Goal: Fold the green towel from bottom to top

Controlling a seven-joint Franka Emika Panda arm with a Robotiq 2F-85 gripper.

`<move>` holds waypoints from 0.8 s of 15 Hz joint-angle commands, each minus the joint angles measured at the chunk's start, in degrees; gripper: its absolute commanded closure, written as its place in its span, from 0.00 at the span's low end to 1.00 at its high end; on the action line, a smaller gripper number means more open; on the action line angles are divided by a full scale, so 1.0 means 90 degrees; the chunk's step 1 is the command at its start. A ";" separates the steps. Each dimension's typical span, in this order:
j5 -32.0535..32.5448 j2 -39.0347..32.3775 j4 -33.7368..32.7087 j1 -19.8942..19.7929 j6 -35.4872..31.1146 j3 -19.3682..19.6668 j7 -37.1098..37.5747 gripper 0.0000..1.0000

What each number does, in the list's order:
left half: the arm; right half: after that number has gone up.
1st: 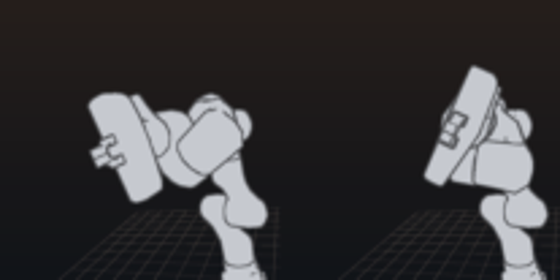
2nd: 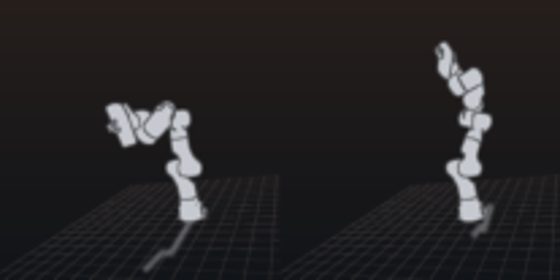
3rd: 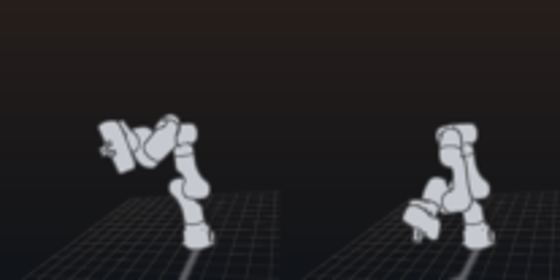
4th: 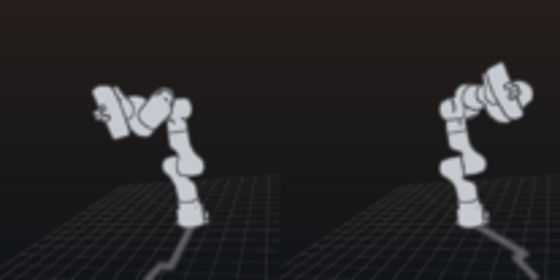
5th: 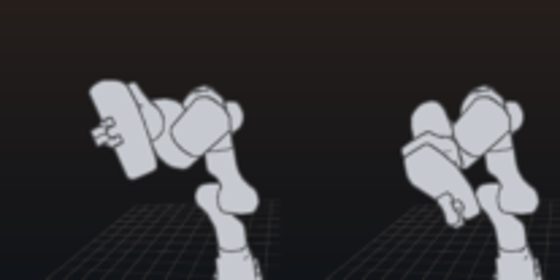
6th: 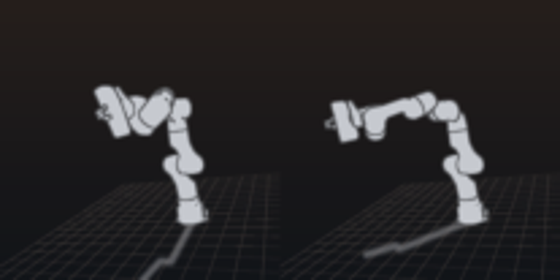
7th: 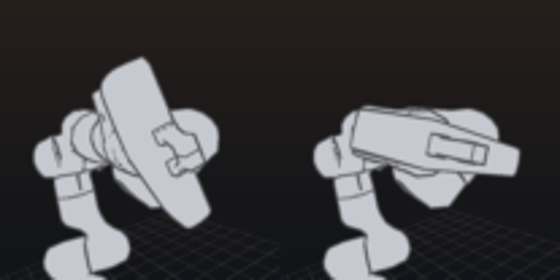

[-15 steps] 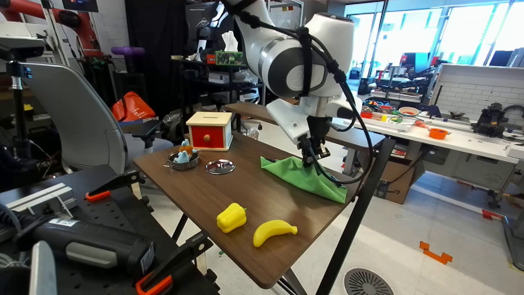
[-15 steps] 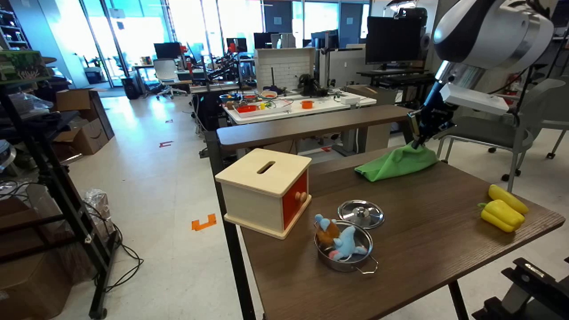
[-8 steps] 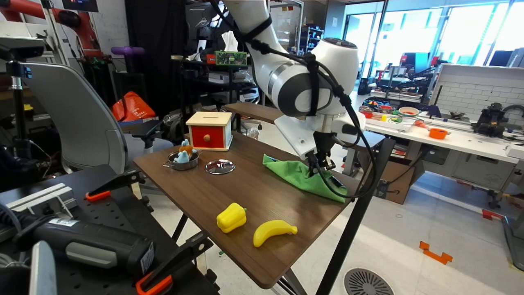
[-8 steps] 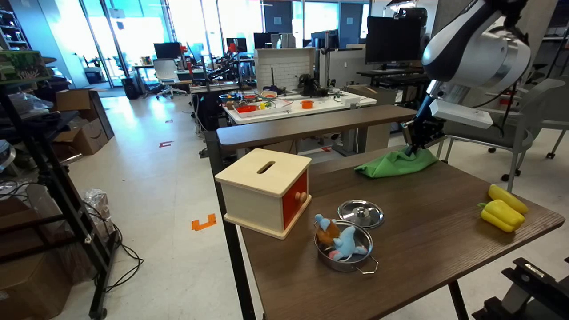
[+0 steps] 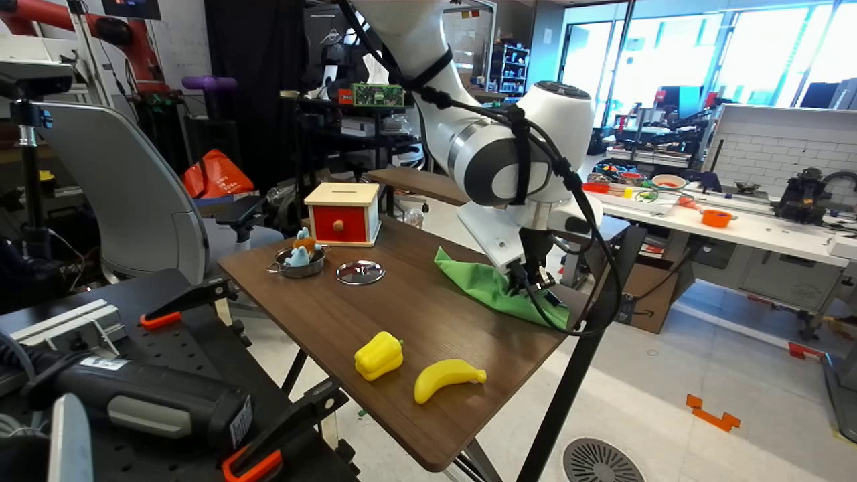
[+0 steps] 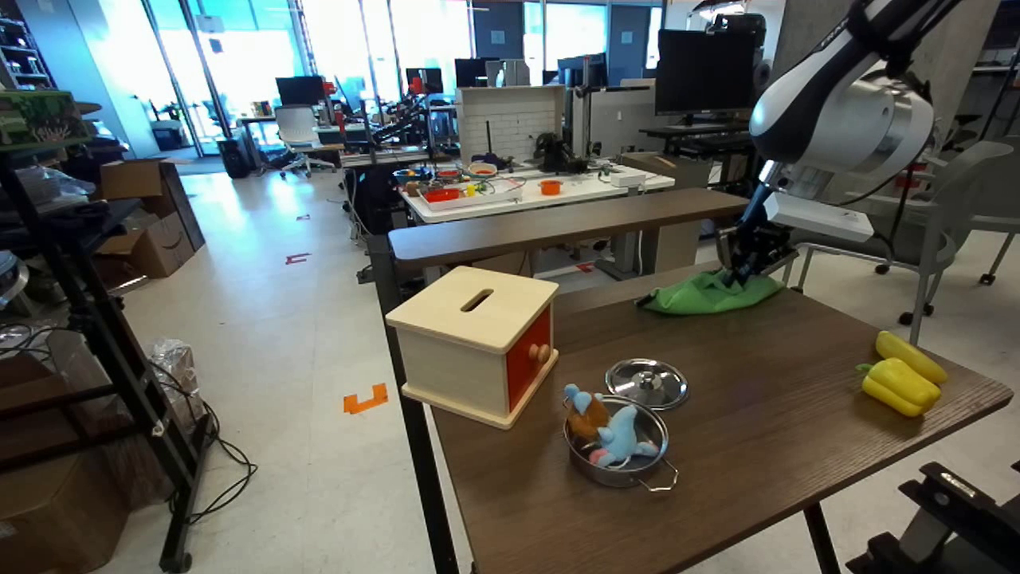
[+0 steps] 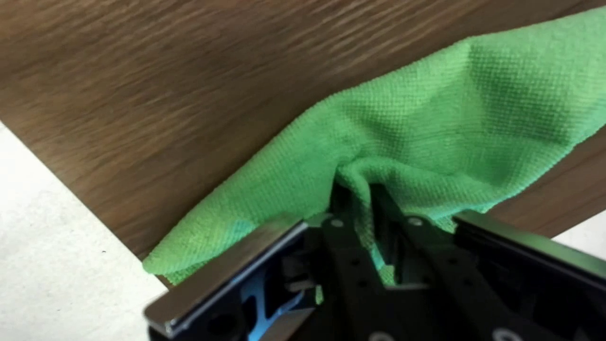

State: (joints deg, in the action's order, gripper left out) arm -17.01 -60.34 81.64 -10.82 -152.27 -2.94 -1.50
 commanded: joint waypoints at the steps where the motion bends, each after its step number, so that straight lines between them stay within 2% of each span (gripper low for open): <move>1: 0.0229 -0.0162 -0.0298 0.0074 0.0318 0.0103 0.0192 0.50; 7: 0.0154 0.0321 0.0156 -0.0030 0.0281 -0.0046 -0.0047 0.05; 8: 0.0129 0.0505 0.0328 -0.0061 0.0232 -0.0093 -0.0116 0.01; 12: 0.0021 0.1535 0.1345 -0.0235 0.0020 -0.0394 -0.0652 0.00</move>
State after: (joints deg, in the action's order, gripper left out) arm -17.02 -55.66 83.93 -11.00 -150.66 -3.74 -3.58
